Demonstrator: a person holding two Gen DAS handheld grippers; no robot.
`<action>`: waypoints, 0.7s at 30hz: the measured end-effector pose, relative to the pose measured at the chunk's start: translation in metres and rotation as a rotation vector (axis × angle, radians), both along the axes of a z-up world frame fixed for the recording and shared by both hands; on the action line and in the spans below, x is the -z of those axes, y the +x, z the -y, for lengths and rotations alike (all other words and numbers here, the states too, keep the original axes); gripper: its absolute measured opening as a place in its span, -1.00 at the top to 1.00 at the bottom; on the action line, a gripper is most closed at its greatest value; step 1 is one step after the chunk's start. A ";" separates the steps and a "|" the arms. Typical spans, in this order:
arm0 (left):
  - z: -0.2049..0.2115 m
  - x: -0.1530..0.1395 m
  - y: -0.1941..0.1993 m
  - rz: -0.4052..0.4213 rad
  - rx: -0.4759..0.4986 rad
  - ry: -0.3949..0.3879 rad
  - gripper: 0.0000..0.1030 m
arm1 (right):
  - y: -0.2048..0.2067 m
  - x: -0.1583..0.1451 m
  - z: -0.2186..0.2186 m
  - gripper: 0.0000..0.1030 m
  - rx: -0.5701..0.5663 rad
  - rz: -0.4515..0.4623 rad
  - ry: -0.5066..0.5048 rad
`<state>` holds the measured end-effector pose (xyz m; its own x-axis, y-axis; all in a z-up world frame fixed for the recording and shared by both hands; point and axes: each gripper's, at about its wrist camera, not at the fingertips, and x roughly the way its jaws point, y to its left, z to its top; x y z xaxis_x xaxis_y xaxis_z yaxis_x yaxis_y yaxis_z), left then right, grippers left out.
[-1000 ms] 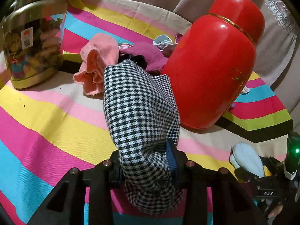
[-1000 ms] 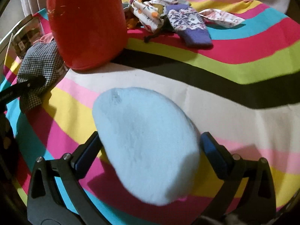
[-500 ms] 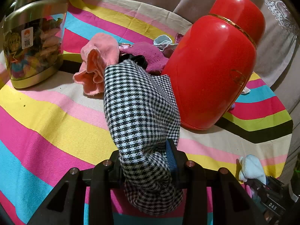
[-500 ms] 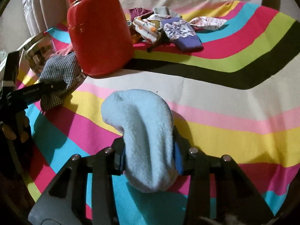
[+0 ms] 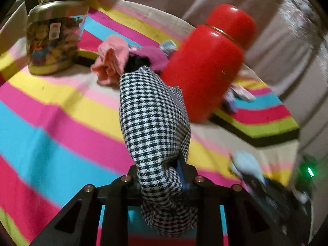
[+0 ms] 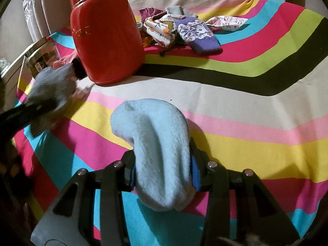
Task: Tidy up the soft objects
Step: 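Carry both held items over the white box and open both tools to drop them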
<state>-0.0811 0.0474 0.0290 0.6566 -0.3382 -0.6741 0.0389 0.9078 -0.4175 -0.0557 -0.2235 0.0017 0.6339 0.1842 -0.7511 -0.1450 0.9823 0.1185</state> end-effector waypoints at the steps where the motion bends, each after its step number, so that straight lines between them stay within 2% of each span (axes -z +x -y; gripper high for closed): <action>1: 0.001 -0.005 -0.014 0.007 0.018 0.009 0.49 | 0.000 0.000 -0.001 0.13 0.001 0.001 -0.006; 7: -0.016 -0.031 -0.072 0.045 0.033 0.101 0.49 | -0.001 -0.001 0.001 0.12 0.018 -0.010 -0.002; 9: -0.029 -0.035 -0.088 0.052 0.015 0.128 0.49 | -0.004 -0.004 0.007 0.12 0.055 -0.027 0.050; 11: -0.042 -0.039 -0.102 0.059 -0.014 0.150 0.49 | -0.010 -0.007 0.013 0.13 0.081 -0.043 0.160; 13: -0.056 -0.041 -0.117 0.064 -0.044 0.178 0.49 | -0.016 -0.011 0.007 0.13 0.080 -0.049 0.173; 16: -0.076 -0.043 -0.129 0.061 -0.084 0.182 0.49 | -0.025 -0.021 -0.015 0.13 0.027 -0.054 0.184; 21: -0.096 -0.048 -0.152 0.078 -0.131 0.223 0.49 | -0.046 -0.049 -0.067 0.13 -0.114 -0.008 0.170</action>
<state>-0.2335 0.1434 0.0769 0.7380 -0.0957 -0.6680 -0.0609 0.9764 -0.2072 -0.1020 -0.1569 0.0506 0.5960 0.3785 -0.7082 -0.2521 0.9255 0.2825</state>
